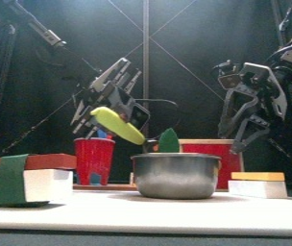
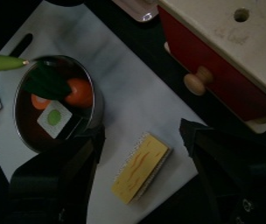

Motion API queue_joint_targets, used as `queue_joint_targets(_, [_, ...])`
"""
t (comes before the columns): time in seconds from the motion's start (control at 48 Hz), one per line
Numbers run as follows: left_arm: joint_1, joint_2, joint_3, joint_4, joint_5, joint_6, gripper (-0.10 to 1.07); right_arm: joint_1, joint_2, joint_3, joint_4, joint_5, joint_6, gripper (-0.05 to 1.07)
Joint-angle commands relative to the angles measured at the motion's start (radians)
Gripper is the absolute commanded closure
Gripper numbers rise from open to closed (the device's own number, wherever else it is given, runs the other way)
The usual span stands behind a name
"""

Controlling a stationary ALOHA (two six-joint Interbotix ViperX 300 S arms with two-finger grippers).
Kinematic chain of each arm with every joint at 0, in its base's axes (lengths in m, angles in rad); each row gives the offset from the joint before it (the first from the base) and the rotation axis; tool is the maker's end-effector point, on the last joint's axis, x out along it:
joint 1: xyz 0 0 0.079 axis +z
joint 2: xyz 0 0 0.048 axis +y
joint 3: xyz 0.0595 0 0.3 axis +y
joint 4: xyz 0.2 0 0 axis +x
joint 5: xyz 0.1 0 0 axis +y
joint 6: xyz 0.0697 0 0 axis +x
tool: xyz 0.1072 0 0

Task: Put the spoon into the bowl

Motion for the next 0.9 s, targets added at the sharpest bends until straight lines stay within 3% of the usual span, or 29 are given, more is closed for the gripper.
queue_joint_targets(0.0, [-0.002, -0.014, -0.06, 0.021, 0.003, 0.002, 0.44, 0.002, -0.008, -0.006, -0.002, 0.0, 0.0, 0.04])
queue_joint_targets(0.417, [0.005, 0.041, -0.086, 0.052, 0.054, 0.006, 0.44, 0.002, -0.008, -0.003, 0.003, 0.0, 0.002, 0.04])
queue_joint_targets(0.667, [0.009, 0.038, -0.115, 0.123, 0.048, -0.003, 0.41, 0.002, -0.008, -0.002, 0.006, 0.0, 0.002, 0.04])
queue_joint_targets(0.875, [0.023, 0.041, -0.12, 0.126, 0.046, -0.014, 0.28, 0.002, -0.008, -0.002, 0.011, 0.0, 0.002, 0.04])
